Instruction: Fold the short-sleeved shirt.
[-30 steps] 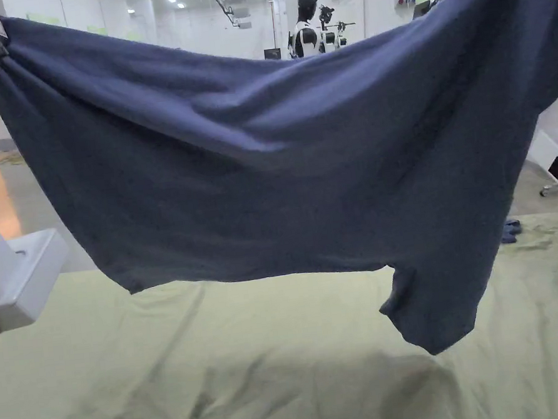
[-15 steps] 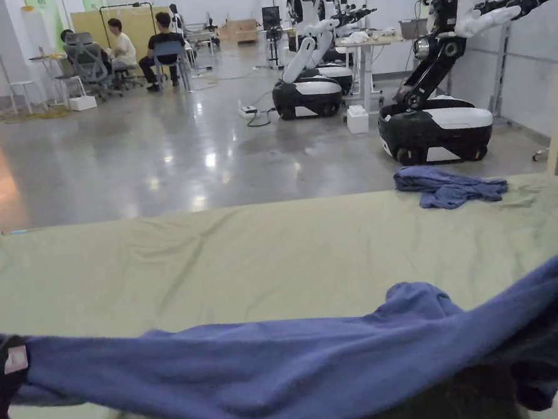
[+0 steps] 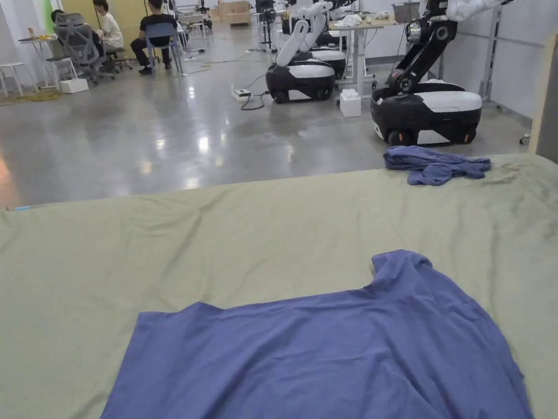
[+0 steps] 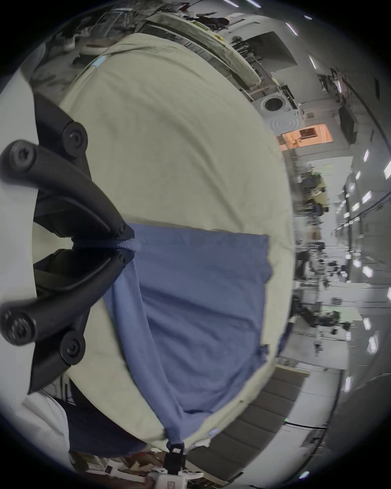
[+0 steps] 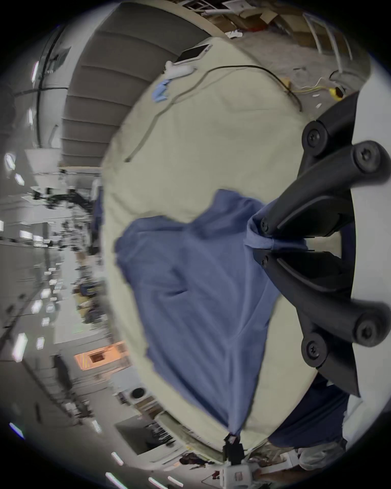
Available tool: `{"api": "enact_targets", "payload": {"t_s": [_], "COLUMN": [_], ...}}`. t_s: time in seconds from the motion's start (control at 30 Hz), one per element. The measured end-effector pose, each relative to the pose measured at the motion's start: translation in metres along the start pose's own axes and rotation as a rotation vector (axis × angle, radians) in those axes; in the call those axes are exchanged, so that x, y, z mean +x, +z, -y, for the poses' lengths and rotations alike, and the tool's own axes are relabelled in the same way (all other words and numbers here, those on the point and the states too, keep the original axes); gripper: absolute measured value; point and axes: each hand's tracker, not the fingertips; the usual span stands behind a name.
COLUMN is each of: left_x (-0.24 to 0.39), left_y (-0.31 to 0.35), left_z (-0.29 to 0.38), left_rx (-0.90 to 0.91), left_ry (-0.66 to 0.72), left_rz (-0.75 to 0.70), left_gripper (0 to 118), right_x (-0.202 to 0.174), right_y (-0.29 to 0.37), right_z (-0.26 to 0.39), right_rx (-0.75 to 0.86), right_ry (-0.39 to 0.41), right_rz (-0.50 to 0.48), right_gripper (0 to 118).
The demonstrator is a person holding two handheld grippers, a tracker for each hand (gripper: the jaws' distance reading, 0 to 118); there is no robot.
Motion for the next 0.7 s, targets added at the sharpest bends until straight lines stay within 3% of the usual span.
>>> {"api": "enact_targets", "payload": {"t_s": [0.1, 0.13, 0.17, 0.2, 0.23, 0.27, 0.3, 0.37, 0.47, 0.5, 0.53, 0.57, 0.6, 0.7], "left_x": [0.005, 0.009, 0.01, 0.009, 0.006, 0.003, 0.002, 0.003, 0.006, 0.008, 0.01, 0.012, 0.014, 0.008], "left_y": [-0.012, -0.011, -0.007, 0.0, 0.01, 0.02, 0.034, 0.068, 0.105, 0.114, 0.119, 0.125, 0.13, 0.132], "left_z": [-0.001, 0.0, 0.0, -0.001, -0.003, -0.004, -0.004, -0.003, -0.002, -0.001, -0.001, -0.001, 0.0, -0.002], "left_rx": [-0.048, -0.033, 0.01, 0.058, 0.096, 0.136, 0.206, 0.41, 0.603, 0.661, 0.693, 0.723, 0.739, 0.735], "left_ry": [-0.032, -0.044, -0.054, -0.033, 0.002, 0.045, 0.086, 0.163, 0.25, 0.267, 0.258, 0.262, 0.259, 0.283], "left_rz": [0.0, -0.007, -0.026, -0.043, -0.072, -0.085, -0.089, -0.08, -0.062, -0.05, -0.05, -0.053, -0.064, -0.037], "left_gripper": [5, 5, 9, 38, 79, 109, 118, 118, 118, 109, 89, 53, 3, 0], "right_x": [0.003, 0.003, 0.005, 0.005, 0.006, 0.006, 0.008, 0.003, -0.01, -0.012, -0.013, -0.02, -0.024, -0.036], "right_y": [-0.013, -0.013, -0.009, -0.003, 0.006, 0.016, 0.03, 0.056, 0.085, 0.091, 0.096, 0.101, 0.102, 0.102], "right_z": [-0.001, -0.002, -0.001, -0.002, -0.003, -0.003, -0.001, -0.003, -0.008, -0.01, -0.011, -0.013, -0.014, -0.016], "right_rx": [-0.051, -0.03, 0.009, 0.064, 0.125, 0.189, 0.289, 0.472, 0.634, 0.662, 0.682, 0.696, 0.695, 0.708], "right_ry": [-0.002, -0.005, -0.019, -0.022, -0.035, -0.043, -0.036, -0.001, -0.01, -0.012, -0.01, -0.014, -0.021, -0.001], "right_rz": [0.003, 0.006, 0.022, 0.039, 0.044, 0.059, 0.054, 0.054, 0.059, 0.005, -0.057, -0.085, -0.076, -0.069], "right_gripper": [10, 14, 29, 75, 106, 117, 116, 116, 111, 91, 64, 31, 9, 9]}}
